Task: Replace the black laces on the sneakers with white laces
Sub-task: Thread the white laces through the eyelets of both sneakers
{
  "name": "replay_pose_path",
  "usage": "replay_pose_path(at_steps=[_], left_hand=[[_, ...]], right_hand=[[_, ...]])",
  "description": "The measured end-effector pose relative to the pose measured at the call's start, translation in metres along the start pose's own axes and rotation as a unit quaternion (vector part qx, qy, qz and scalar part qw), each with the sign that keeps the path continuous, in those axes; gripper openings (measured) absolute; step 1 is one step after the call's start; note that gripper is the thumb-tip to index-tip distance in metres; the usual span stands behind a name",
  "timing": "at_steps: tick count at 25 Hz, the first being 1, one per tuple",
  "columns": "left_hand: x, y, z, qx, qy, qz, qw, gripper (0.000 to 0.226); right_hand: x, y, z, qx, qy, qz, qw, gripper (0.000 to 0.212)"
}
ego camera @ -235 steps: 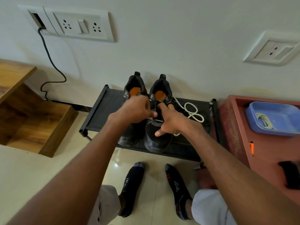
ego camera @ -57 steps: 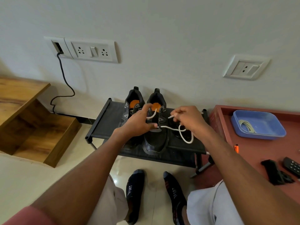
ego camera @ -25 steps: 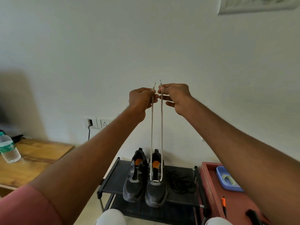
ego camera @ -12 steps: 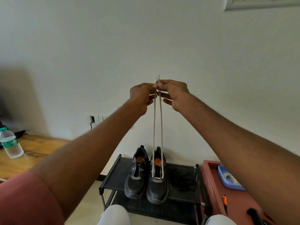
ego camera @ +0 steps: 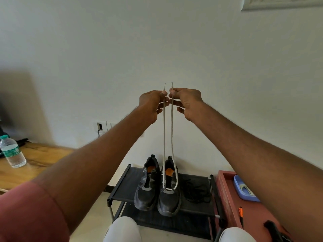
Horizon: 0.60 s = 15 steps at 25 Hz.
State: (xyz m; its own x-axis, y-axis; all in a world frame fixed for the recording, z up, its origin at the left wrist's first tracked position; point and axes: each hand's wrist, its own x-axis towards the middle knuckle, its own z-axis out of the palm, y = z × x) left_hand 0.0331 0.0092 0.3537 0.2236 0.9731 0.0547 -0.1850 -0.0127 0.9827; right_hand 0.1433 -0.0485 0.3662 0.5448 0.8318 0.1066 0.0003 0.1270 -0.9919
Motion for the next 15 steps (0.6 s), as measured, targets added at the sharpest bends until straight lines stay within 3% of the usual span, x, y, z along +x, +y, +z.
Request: replay_pose_path(at_steps=[3,7,15], left_hand=[[-0.003,-0.027,-0.018,0.046,0.017,0.01,0.999,0.017],[-0.008,-0.118,-0.058,0.202,0.022,0.007,0.979,0.02],[-0.012,-0.312,-0.068,0.458,-0.046,-0.087,0.883,0.019]], right_hand=[[0.0,0.031,-0.013,-0.035,0.0,-0.015,0.999,0.009],[-0.004,0.128,-0.037,-0.149,-0.024,-0.006,0.989,0.007],[-0.011,0.327,-0.052,-0.299,-0.058,0.087,0.949,0.011]])
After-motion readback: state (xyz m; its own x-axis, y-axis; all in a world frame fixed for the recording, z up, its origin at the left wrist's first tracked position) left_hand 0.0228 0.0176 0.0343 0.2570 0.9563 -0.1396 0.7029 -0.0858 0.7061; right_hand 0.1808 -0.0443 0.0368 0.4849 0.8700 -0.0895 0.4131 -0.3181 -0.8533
